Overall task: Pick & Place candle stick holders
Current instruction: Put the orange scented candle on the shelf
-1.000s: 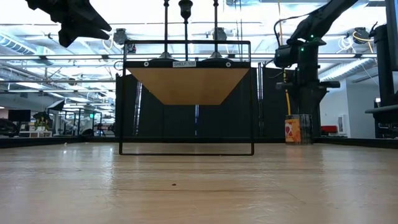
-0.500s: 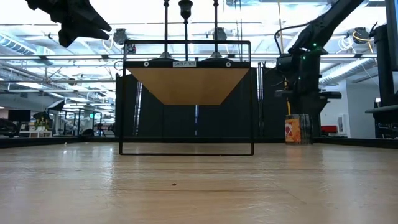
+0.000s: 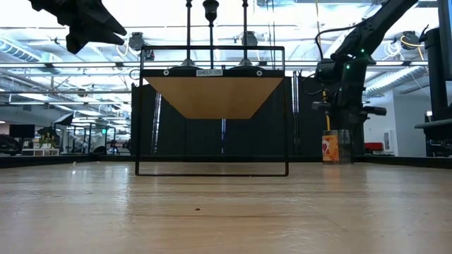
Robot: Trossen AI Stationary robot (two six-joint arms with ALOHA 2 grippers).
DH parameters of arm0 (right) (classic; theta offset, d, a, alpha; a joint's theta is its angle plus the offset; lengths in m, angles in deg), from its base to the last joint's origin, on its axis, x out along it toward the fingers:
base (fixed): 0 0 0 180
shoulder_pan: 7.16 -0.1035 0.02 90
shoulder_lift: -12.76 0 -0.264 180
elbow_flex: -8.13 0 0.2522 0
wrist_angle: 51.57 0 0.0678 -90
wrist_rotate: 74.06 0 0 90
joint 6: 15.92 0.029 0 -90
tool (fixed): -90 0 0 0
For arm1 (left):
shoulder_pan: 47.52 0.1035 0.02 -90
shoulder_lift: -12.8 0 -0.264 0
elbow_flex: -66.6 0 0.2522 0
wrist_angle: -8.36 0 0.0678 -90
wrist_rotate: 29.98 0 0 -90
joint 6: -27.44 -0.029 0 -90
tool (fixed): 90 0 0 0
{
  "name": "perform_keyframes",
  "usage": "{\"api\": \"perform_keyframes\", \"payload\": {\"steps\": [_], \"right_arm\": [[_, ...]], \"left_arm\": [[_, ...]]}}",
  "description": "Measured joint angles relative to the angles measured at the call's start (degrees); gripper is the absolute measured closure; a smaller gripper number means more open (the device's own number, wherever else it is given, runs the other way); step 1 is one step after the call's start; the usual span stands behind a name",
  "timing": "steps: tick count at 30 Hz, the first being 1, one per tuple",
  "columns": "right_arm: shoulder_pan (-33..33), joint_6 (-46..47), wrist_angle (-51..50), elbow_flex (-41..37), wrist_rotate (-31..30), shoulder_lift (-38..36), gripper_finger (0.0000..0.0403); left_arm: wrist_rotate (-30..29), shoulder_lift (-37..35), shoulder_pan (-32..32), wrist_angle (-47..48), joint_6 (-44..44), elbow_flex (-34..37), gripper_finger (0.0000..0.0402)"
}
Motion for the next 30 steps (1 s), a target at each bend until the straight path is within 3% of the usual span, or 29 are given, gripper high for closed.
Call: {"api": "perform_keyframes", "payload": {"steps": [15,30], "right_arm": [[0.0,-4.2,-0.7,0.0,-3.0,-0.1,0.0396],[-1.7,-6.0,-1.6,-0.2,-4.4,-2.3,0.0402]], "left_arm": [[0.0,0.0,0.0,0.0,-0.1,0.0,0.0282],[0.0,0.0,0.0,0.0,-1.0,0.0,0.0282]]}}
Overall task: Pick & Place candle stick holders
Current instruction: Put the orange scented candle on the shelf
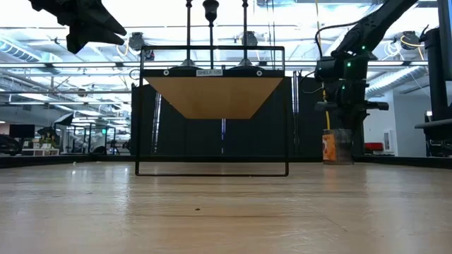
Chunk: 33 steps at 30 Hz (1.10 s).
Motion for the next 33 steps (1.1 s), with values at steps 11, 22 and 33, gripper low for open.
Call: {"api": "perform_keyframes", "payload": {"steps": [11,22,33], "right_arm": [[-1.5,2.4,-4.9,1.6,2.8,-12.8,0.0402],[-9.7,4.1,-13.0,18.3,3.5,-15.0,0.0403],[-16.6,3.7,-13.2,33.1,3.5,-6.2,0.0403]], "left_arm": [[0.0,0.0,0.0,0.0,-1.5,0.0,0.0282],[-0.1,0.0,0.0,0.0,-3.8,0.0,0.0282],[-0.1,0.0,0.0,0.0,-3.8,0.0,0.0282]]}}
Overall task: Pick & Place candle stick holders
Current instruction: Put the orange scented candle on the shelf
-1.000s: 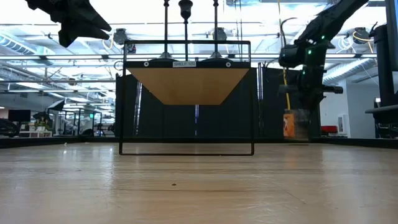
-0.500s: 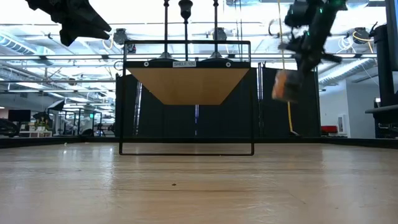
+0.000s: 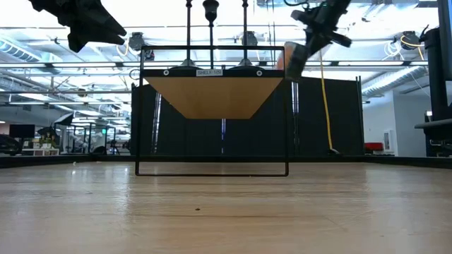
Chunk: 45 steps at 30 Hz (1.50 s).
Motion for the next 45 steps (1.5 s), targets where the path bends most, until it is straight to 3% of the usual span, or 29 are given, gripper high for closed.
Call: {"api": "perform_keyframes", "payload": {"steps": [20,45], "right_arm": [[-4.7,-2.7,0.7,15.7,4.8,18.3,0.0403],[-5.4,-3.7,4.5,16.6,10.2,25.9,0.0403]], "left_arm": [[0.0,0.0,0.0,0.0,-1.4,0.0,0.0282],[0.0,0.0,0.0,0.0,-2.2,0.0,0.0282]]}}
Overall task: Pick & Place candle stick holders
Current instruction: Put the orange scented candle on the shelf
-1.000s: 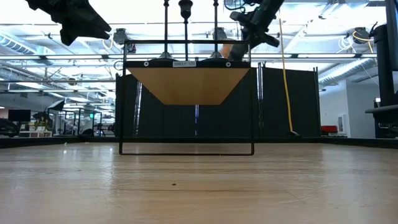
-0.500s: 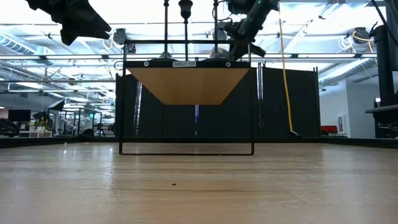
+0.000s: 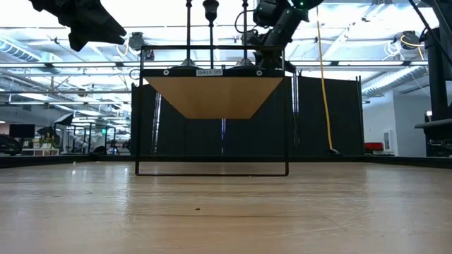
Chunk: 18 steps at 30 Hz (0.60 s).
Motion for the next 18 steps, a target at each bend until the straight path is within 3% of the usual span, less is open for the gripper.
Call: {"api": "perform_keyframes", "payload": {"steps": [18], "right_arm": [[-0.3,-1.7,1.9,-0.1,-1.6,1.9,0.0403]], "left_arm": [[0.0,0.0,0.0,0.0,0.9,0.0,0.0282]]}}
